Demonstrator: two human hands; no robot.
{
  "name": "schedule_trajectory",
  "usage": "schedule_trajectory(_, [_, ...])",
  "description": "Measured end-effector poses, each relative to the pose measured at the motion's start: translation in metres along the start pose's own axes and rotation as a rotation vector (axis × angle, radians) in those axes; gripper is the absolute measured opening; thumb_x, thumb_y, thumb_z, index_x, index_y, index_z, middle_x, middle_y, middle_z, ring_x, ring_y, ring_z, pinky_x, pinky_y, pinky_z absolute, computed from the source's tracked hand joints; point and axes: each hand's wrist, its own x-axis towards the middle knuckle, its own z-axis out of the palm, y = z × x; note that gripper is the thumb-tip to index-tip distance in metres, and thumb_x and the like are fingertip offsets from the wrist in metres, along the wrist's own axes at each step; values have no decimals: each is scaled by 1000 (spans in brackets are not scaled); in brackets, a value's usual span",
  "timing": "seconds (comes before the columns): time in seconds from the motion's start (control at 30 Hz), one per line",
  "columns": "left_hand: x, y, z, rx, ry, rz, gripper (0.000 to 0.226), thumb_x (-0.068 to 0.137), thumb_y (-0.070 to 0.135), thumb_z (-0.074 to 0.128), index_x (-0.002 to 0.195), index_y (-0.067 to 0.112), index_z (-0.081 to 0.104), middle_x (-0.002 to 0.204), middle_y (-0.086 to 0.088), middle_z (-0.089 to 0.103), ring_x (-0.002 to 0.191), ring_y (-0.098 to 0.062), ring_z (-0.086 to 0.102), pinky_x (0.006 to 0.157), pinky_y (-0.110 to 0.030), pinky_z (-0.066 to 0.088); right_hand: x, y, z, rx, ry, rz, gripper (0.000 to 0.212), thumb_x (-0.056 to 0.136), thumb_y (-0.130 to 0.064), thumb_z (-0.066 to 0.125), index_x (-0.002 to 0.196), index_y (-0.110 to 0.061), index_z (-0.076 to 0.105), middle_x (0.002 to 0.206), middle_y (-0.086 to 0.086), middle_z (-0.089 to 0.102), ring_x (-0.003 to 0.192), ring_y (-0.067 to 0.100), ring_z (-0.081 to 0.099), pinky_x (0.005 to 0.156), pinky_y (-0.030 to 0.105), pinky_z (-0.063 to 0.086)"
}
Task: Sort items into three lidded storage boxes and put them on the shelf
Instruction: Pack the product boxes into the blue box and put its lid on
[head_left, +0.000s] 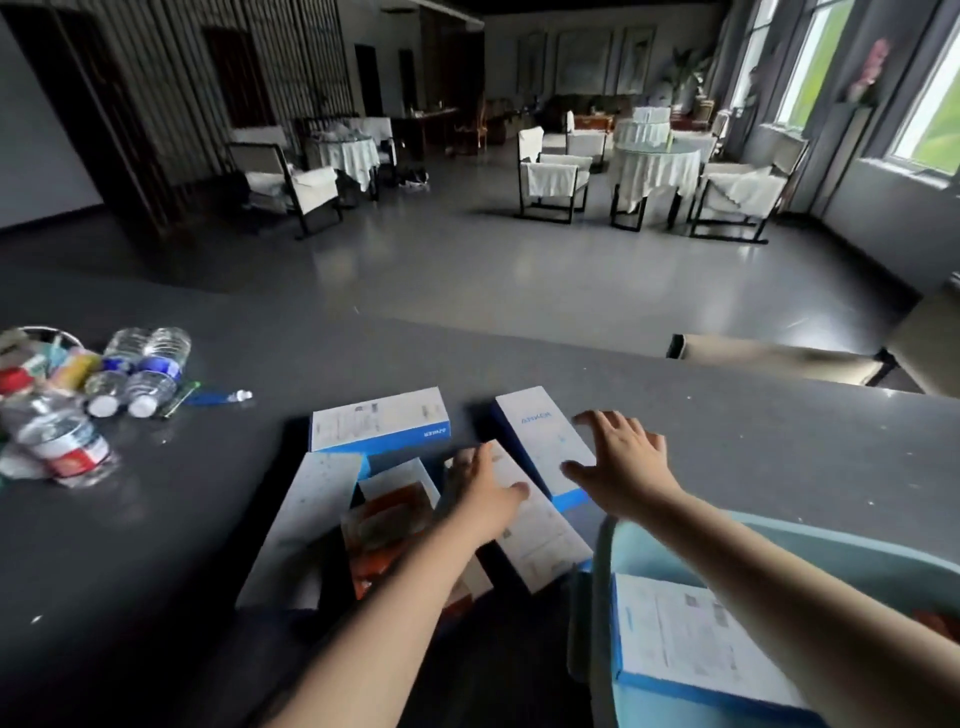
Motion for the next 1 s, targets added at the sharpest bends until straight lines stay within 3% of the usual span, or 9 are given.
schedule_trajectory(0.1, [30,8,16,184,-200,-159,92,91,59,42,150,4,-4,157,-20,-8,145,-35,-7,117,-43,7,40,-6,13,20,-70,100,59,83,-44,60,135,-24,41,139,6,45,129,27,38,101,38,31])
schedule_trajectory(0.17, [42,6,31,259,-221,-165,100,92,64,33,144,-4,-19,151,-26,-28,140,-40,-25,115,-47,-9,56,-8,20,4,-82,114,59,84,-44,60,136,-23,40,139,8,44,128,29,38,101,38,32])
schedule_trajectory(0.3, [68,-10,43,218,-78,-62,103,89,69,25,142,-9,-18,149,-28,-29,137,-40,-31,112,-46,-17,74,-8,37,-73,-182,139,66,86,-52,55,140,-22,34,143,10,40,131,31,36,103,40,32])
schedule_trajectory(0.4, [93,-18,40,241,-11,-58,106,83,77,23,147,1,-13,153,-22,-25,139,-35,-30,113,-45,-15,87,-10,43,-115,-236,189,74,86,-62,49,145,-23,26,146,11,35,133,33,34,105,43,33])
schedule_trajectory(0.57, [121,-27,38,267,100,2,90,85,73,30,153,19,4,156,-19,-20,141,-33,-27,116,-43,-9,97,-20,57,-51,-380,269,92,79,-72,48,150,-28,10,153,9,20,138,34,25,107,50,30])
schedule_trajectory(0.7, [131,-27,35,255,124,-12,93,79,76,39,151,27,8,156,-15,-23,141,-33,-27,116,-45,-2,102,-17,56,-171,-476,229,106,75,-63,62,151,-19,3,150,13,21,135,36,26,107,47,29])
schedule_trajectory(0.8, [126,-25,33,216,131,-65,98,69,84,45,148,35,16,156,-13,-19,142,-36,-10,114,-48,12,102,-16,57,-185,-477,217,100,76,-56,66,150,-22,7,144,17,30,127,37,34,100,42,35])
schedule_trajectory(0.9, [122,-23,32,171,102,-103,97,64,83,52,145,39,19,155,-12,-17,138,-38,1,110,-49,20,100,-13,51,-41,-399,346,94,73,-59,67,146,-28,18,138,17,38,127,36,36,101,43,36])
schedule_trajectory(1.0, [121,-18,26,216,2,-171,102,66,71,63,148,40,10,153,-19,-13,140,-41,2,109,-49,26,96,-6,18,154,-123,380,75,72,-58,65,135,-29,37,129,17,47,123,35,40,97,41,39])
